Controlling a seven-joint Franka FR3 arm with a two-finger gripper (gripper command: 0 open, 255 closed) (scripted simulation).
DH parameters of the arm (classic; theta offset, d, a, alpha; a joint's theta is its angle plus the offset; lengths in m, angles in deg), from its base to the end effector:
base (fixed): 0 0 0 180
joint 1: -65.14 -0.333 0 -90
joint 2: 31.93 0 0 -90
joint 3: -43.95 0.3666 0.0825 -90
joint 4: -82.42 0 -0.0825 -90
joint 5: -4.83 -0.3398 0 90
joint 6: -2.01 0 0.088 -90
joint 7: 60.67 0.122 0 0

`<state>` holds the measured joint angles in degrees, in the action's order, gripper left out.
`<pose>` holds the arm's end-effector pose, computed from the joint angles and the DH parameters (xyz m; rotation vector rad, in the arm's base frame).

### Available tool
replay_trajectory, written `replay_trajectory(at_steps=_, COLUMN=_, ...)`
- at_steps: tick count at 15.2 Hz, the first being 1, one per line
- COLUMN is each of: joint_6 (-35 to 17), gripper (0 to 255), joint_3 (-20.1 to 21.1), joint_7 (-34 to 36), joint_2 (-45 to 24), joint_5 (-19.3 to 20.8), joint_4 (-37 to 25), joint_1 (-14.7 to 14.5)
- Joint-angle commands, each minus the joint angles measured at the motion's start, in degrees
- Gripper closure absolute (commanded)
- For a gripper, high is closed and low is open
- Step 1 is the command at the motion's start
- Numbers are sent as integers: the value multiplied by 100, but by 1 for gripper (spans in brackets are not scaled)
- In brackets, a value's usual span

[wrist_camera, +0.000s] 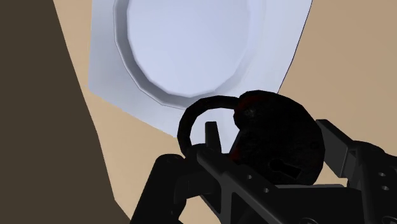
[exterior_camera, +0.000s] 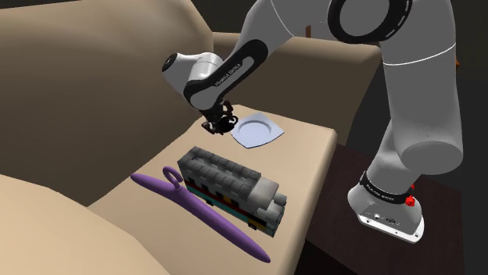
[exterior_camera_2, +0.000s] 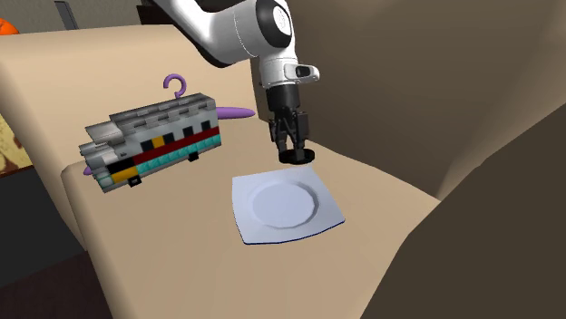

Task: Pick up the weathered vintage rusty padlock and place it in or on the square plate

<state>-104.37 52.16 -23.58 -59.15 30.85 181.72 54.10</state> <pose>0.5914 0.1524 0.3479 2.6722 -0.1469 -0.1842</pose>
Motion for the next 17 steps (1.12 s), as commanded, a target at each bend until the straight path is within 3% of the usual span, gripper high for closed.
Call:
replay_trajectory(at_steps=1, joint_6=113, gripper=255, joint_3=9, joint_7=-51, joint_2=85, joint_5=-26, joint_4=-38, joint_1=2)
replay_trajectory(at_steps=14, joint_6=820, gripper=255, joint_3=52, joint_7=-342, joint_2=497, joint_5=-155, joint_4=-392, joint_1=-6)
replay_trajectory(at_steps=17, joint_6=468, gripper=255, joint_3=28, joint_7=-382, joint_2=1161, joint_5=-178, joint_4=578, joint_1=155)
